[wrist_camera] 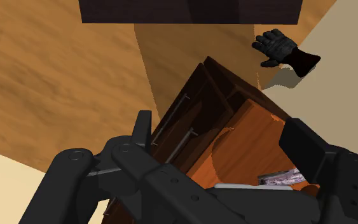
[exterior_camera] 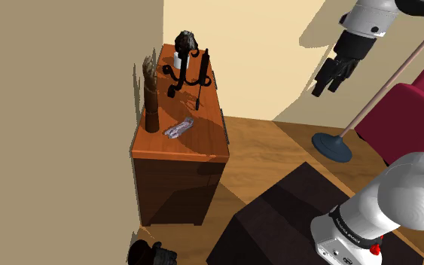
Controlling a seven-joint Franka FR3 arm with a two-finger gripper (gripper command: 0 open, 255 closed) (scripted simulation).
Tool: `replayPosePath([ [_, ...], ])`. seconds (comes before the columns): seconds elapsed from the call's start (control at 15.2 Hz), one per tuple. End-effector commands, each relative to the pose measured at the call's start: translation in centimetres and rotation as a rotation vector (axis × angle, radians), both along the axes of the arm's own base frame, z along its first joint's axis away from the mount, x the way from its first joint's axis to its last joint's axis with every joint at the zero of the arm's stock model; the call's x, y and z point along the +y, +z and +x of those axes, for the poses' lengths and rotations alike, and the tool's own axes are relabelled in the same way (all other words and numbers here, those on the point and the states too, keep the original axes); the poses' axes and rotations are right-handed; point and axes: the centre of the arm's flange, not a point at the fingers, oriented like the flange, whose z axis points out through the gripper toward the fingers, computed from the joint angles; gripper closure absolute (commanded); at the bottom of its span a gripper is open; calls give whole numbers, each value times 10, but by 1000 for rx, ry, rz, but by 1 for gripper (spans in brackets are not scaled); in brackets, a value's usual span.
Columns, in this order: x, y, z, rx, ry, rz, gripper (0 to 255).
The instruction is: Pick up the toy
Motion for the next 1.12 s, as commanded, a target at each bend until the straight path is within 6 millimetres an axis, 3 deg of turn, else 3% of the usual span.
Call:
replayPosePath([
  [0.0, 0, 0, 0, 0, 0, 0, 0],
  [0.53, 90, -51, 32, -27, -224, -39, 0],
  [1.06, 169, -105, 84, -54, -448, -78, 0],
])
